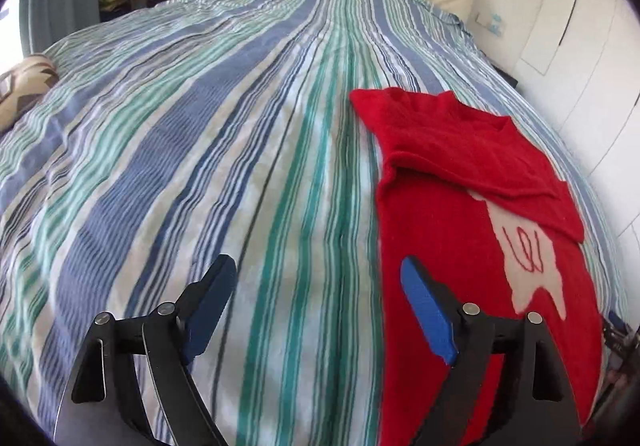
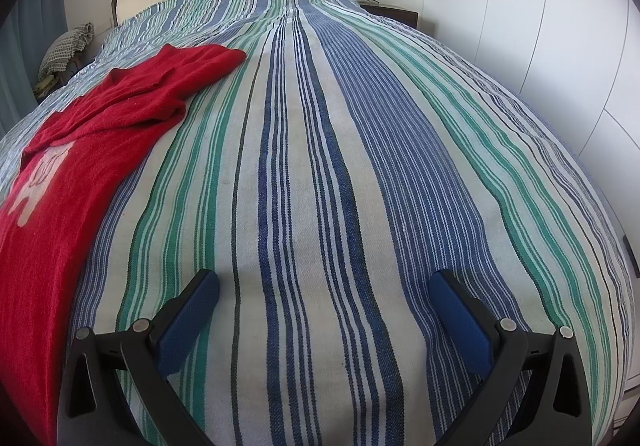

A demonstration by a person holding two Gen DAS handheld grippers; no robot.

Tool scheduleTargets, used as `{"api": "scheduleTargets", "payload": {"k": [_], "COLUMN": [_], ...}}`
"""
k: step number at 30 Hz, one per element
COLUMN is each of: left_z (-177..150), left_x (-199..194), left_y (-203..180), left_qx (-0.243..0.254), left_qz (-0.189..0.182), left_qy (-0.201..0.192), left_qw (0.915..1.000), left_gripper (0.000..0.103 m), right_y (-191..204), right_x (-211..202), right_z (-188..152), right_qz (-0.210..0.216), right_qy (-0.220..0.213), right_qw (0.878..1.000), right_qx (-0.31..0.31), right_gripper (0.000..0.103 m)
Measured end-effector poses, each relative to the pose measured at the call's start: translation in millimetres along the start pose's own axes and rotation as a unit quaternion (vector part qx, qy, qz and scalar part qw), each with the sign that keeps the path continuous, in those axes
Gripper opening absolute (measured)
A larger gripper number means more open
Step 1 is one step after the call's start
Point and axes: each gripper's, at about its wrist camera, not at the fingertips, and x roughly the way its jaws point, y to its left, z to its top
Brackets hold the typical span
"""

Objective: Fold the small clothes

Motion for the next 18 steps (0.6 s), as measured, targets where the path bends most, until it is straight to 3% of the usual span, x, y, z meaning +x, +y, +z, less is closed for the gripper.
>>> {"api": "scheduleTargets", "payload": {"k": [3, 8, 10, 13, 15, 18], "left_z": [-14.6, -47.7, -56.0, -56.5, -60.1, -61.5], "left_x": [-16.0, -3.9, 2.6, 8.2, 11.5, 11.6], "left_y": [20.8, 58.1, 60.2, 45.5, 38.8, 41.1], "left_qx": [-0.030, -0.062, -0.052, -0.021, 0.001, -0.004], "left_qz": [0.001, 0.046, 0.046, 0.061, 0.077, 0.075], "left_qy": [0.012, 0.030, 0.023, 0.028, 0.025, 0.023], "left_qw": [0.9995, 0.9965, 0.9974, 0.9975, 0.9967, 0.9969], "left_gripper": [0.088, 0.091, 0.092, 0.102, 0.102, 0.103], "right_y": [0.2, 0.1, 0.1, -0.1, -0.1, -0.1], "right_x": [0.2, 0.0, -0.5, -0.6, -0.7, -0.6], "right_z": [0.0, -0.6, -1.1, -1.7, -2.0, -2.1], "right_qz": [-0.002, -0.002, -0.002, 0.000, 0.000, 0.000], "right_qy": [0.000, -0.001, -0.001, -0.003, -0.003, -0.003], "right_qw": [1.000, 1.000, 1.000, 1.000, 1.000, 1.000], "right_qx": [-0.001, -0.001, 0.000, 0.001, 0.001, 0.001], "right_gripper": [0.103, 0.103, 0.103, 0.103, 0.103, 0.103]}}
